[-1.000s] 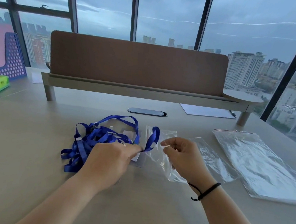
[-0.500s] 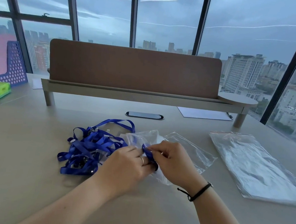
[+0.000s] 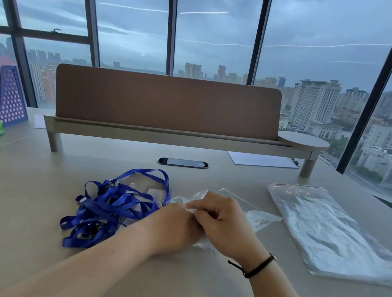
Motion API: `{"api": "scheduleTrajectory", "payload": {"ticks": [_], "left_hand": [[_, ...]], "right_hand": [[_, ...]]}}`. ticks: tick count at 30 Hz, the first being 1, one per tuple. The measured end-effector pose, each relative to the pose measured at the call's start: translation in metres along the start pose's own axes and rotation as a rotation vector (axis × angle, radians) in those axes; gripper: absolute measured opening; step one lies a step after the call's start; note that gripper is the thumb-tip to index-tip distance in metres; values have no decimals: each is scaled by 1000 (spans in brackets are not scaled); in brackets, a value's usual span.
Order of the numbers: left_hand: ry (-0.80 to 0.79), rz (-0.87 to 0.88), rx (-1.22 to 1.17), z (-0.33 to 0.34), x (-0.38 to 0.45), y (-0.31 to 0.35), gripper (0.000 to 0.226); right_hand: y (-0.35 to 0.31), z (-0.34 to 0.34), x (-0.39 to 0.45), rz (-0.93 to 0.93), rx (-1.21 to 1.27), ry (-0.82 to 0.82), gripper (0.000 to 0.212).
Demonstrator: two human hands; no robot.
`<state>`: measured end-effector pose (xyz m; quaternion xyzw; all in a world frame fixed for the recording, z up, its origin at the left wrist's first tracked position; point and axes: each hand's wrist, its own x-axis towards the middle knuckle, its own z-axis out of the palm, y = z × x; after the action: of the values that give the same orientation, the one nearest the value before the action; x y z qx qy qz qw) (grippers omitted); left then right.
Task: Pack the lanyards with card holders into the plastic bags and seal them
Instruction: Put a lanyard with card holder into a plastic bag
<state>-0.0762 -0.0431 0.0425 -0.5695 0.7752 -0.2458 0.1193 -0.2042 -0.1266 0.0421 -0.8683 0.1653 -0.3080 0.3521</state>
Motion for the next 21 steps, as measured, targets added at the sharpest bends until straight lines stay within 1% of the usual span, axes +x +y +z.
{"api": "scheduleTrajectory", "payload": {"ticks": [1, 2, 3, 5, 7, 9, 10, 11, 12, 13, 15, 17, 19, 21], "left_hand": [[7, -8, 22, 1, 2, 1, 18], [7, -14, 12, 0, 5, 3, 19], [-33, -50, -8, 3, 8, 4, 20], [-55, -193, -65, 15, 12, 1, 19], [-70, -325, -135, 30, 11, 0, 35], [-51, -399, -131, 39, 8, -1, 49], [-5, -429, -141, 40, 5, -1, 55], [52, -462, -148, 37, 3, -1, 59], [71, -482, -152, 36, 1, -3, 60], [66, -495, -155, 34, -1, -3, 61], [-9, -534, -143, 36, 1, -6, 64], [10, -511, -155, 43, 5, -8, 59], [-38, -461, -56, 44, 10, -8, 41], [34, -521, 84, 41, 18, -8, 27]], "right_hand": [[1, 0, 0, -2, -12, 2, 30], [2, 0, 0, -5, -24, 11, 32], [3, 0, 0, -9, -32, 32, 33], [7, -1, 1, -17, -45, 99, 33], [13, -3, 3, -34, -145, 177, 31], [17, -6, 5, -21, -318, 232, 28], [18, -8, 4, 15, -388, 228, 28], [19, -9, 4, 69, -444, 194, 30], [20, -9, 2, 125, -490, 141, 31], [22, -9, 2, 176, -526, 83, 31], [24, -8, 2, 227, -515, 16, 26], [25, -5, 2, 210, -408, -13, 22], [23, -1, 3, 167, -344, -54, 21], [20, 1, 3, 137, -322, -84, 21]]}}
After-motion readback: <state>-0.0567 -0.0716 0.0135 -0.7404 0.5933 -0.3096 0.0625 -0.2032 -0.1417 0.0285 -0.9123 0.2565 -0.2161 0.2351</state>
